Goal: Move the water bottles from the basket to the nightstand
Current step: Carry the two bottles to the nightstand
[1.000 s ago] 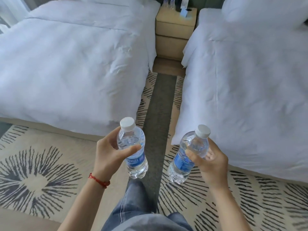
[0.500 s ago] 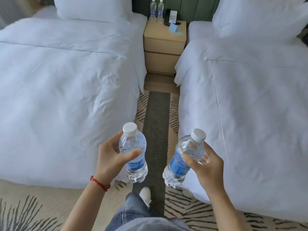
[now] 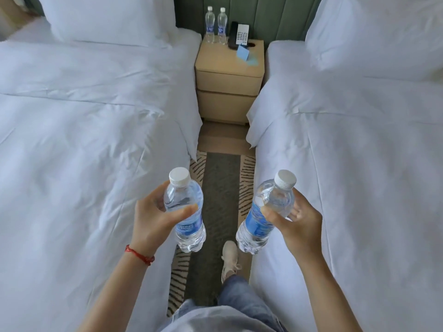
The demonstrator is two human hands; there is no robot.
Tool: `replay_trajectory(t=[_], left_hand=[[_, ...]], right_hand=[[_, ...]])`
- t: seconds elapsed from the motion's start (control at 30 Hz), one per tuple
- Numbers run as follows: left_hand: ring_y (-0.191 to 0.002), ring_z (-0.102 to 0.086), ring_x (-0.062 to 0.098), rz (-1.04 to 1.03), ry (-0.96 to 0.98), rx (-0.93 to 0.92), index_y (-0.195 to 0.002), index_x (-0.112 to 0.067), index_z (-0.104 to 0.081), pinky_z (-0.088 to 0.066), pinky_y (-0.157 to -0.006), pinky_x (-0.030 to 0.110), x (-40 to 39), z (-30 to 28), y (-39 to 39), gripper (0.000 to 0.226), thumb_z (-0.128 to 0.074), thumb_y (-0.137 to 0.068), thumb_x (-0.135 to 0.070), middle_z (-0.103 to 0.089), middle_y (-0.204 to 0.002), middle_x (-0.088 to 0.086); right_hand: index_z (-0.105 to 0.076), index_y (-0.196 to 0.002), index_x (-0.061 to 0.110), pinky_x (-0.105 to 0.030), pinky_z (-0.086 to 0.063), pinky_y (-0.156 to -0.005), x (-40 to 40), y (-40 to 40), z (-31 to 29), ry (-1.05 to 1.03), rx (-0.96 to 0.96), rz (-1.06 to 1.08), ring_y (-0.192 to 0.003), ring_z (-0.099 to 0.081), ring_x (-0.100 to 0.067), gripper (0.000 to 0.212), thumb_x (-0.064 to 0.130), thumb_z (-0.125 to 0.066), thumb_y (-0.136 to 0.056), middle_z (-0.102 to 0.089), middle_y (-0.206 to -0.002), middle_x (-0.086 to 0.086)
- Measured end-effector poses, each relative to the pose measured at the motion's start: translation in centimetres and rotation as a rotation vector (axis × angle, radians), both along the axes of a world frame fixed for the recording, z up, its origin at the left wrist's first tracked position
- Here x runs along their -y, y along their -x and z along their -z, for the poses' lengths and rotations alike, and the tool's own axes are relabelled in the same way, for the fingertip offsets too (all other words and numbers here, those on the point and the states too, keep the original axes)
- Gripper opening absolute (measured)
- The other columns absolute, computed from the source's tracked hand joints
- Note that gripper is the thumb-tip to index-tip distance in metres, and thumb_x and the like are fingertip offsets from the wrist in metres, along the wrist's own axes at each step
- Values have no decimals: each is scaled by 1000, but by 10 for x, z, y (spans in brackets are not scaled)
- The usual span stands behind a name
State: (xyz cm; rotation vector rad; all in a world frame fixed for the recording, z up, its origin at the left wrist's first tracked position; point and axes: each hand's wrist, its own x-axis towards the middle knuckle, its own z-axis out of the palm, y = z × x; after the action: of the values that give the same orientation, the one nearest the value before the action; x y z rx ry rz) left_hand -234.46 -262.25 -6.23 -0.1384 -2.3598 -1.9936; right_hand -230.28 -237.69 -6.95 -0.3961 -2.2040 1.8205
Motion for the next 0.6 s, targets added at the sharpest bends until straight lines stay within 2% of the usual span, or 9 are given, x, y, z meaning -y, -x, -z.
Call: replay_trajectory(t=[0.1, 0.23, 0.37, 0.47, 0.6], left_hand=[[-83, -67, 1, -14, 7, -4, -98, -28, -66, -50, -62, 10, -23, -2, 59, 47, -78, -53, -37, -71, -87, -26], [-83, -68, 4, -45, -12, -9, -89, -40, -68, -51, -61, 11, -44, -9, 134, 40, -77, -50, -41, -72, -88, -20], [-80, -68, 1, -66, -16, -22, -89, -41, -68, -50, -62, 10, -57, -15, 206, 39, -77, -50, -39, -72, -86, -21], [-80, -69, 3, -76, -27, -23, -91, -38, -69, -51, -63, 12, -63, -13, 263, 41, -78, -51, -38, -73, -87, -18], [-79, -69, 5, -51, -30, -21, -90, -35, -69, -51, -63, 12, -66, -4, 352, 40, -79, -52, -37, -74, -86, -14]], right_hand=[[-65, -99, 38, -31, -55, -76, -23, 64, -4, -1, -10, -22, -94, -67, -13, 52, 48, -75, -50, -72, -95, 10], [-64, -109, 29, -33, -57, -77, -50, 145, -10, -26, -10, -35, -99, -66, -14, 64, 53, -73, -50, -71, -104, 4], [-62, -101, 41, -27, -55, -75, -63, 221, -13, -25, 2, -56, -96, -65, -9, 53, 52, -73, -50, -70, -99, 13], [-64, -99, 39, -20, -54, -71, -67, 278, -10, -4, 7, -86, -94, -66, -8, 52, 50, -74, -50, -71, -96, 12], [-66, -97, 38, -17, -53, -68, -69, 363, 1, 8, -3, -113, -90, -67, -5, 48, 47, -76, -51, -72, -94, 16]])
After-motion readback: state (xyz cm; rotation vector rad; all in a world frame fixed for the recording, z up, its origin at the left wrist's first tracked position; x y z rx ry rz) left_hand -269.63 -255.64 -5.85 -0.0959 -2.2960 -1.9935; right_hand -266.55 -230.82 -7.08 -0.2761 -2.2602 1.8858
